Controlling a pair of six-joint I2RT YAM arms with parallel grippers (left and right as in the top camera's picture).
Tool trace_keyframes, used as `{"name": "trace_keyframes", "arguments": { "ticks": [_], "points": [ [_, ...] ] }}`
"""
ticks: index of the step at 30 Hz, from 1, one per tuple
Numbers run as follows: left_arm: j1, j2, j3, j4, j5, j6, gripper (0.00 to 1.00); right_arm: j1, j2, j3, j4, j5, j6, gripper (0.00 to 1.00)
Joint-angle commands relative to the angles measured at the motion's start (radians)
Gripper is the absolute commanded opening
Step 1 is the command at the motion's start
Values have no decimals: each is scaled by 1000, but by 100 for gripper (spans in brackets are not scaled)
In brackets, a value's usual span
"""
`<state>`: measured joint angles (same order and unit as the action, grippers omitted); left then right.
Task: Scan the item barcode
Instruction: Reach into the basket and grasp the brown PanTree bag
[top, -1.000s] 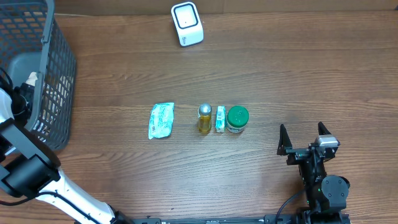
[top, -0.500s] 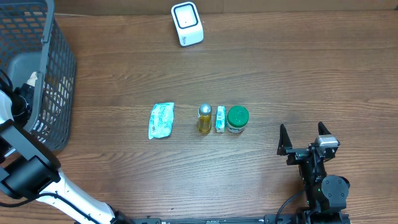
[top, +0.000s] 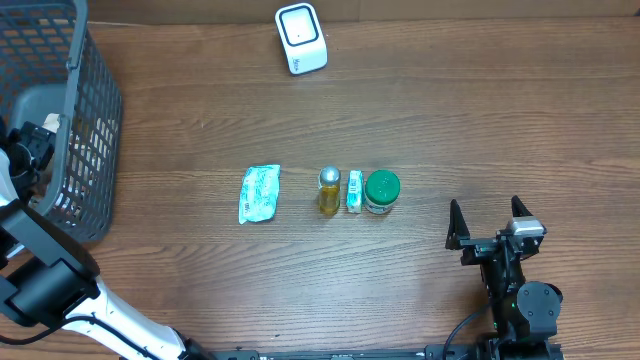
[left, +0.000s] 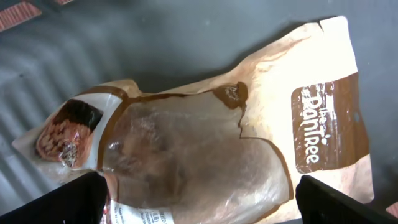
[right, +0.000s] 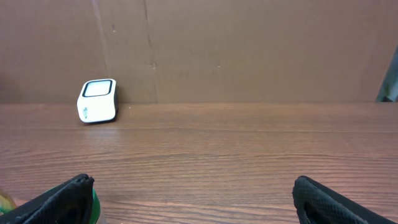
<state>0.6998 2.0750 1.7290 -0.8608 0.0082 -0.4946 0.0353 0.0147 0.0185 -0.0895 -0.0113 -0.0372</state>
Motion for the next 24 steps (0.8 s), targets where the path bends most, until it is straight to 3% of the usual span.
{"name": "trace_keyframes", "arguments": {
  "ticks": [1,7,16,24],
  "points": [
    [-13,-26,-2,14,5,9,99,6,-11,-11,5,-1,3,100],
    [-27,-19,-76,80,-19,8,99,6,-11,-11,5,-1,3,100],
    [-38,-19,-301,312,-18,-3,100,6,-11,-11,5,-1,3,100],
    [-39,-21,-351,349,-19,38,100,6,-11,-11,5,-1,3,100]
  ]
}}
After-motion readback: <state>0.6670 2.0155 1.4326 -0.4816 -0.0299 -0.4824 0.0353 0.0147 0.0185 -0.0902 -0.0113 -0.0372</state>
